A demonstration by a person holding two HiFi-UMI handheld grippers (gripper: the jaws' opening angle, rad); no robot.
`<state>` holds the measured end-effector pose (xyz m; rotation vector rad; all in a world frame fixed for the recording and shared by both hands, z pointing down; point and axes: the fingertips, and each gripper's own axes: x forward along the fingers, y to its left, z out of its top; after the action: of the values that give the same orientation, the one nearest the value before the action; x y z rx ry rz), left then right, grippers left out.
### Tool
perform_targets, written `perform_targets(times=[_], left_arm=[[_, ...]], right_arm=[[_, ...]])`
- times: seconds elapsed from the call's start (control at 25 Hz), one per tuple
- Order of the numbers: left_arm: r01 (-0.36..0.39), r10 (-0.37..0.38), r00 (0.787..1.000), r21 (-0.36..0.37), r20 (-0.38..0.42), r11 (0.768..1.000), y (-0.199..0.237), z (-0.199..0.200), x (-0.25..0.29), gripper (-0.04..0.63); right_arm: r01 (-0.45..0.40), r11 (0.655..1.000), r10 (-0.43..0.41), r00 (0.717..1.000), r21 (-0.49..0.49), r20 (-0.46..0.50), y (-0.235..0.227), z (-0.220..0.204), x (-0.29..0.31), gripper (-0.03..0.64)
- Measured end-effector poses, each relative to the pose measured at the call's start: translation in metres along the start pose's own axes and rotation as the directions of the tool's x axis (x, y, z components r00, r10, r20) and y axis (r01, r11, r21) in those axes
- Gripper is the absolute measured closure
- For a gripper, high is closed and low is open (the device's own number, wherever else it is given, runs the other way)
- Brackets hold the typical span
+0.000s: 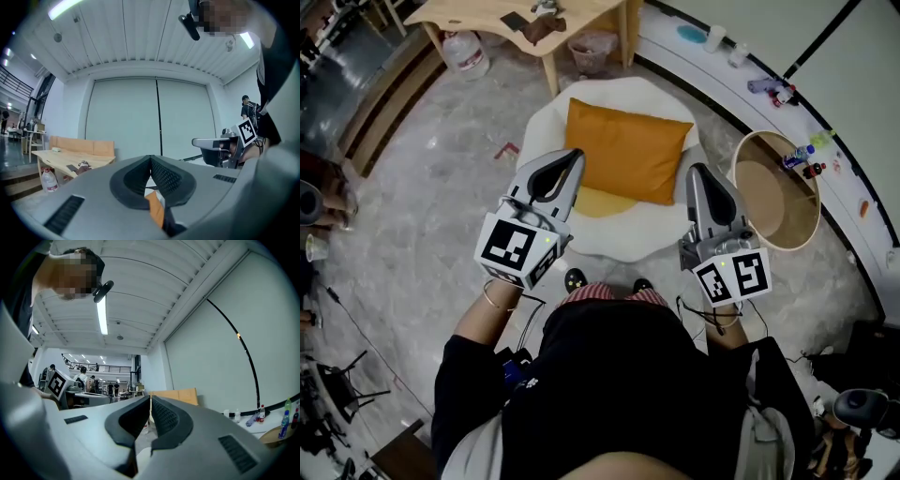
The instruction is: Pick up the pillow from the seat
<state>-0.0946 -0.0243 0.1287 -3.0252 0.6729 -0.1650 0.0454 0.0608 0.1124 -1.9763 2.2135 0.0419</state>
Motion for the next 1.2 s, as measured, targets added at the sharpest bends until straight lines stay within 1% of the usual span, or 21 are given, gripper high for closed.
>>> perform_targets(times=[0.24, 0.44, 0.76, 0.96, 1.2], left_arm=[[0.054, -0.054, 0.999, -0.014, -0.001, 0.998, 0.023, -0.004, -0.007, 0.586], [0.089, -0.089, 0.995, -0.004, 0.035, 0.996, 0.040, 0.001, -0.012, 0.586], [0.143, -0.143, 0.989, -0.008, 0.037, 0.990, 0.061, -0.004, -0.025, 0.586], [0.170, -0.170, 0.985, -0.022, 0.041, 0.985, 0.069, -0.008, -0.027, 0.586], [0.178, -0.175, 0.983, -0.038, 0.059, 0.983, 0.067, -0.006, -0.024, 0.586]], right_arm=[[0.048, 0.999, -0.048, 0.999, -0.018, 0.005, 0.021, -0.001, 0.013, 0.594], [0.093, 0.995, -0.093, 0.996, -0.029, 0.010, 0.036, -0.002, 0.018, 0.594], [0.171, 0.984, -0.170, 0.985, -0.055, 0.013, 0.056, -0.005, 0.025, 0.594], [0.221, 0.973, -0.220, 0.975, -0.061, 0.013, 0.059, -0.004, 0.021, 0.594], [0.255, 0.964, -0.255, 0.967, -0.069, 0.009, 0.051, 0.000, 0.009, 0.594]])
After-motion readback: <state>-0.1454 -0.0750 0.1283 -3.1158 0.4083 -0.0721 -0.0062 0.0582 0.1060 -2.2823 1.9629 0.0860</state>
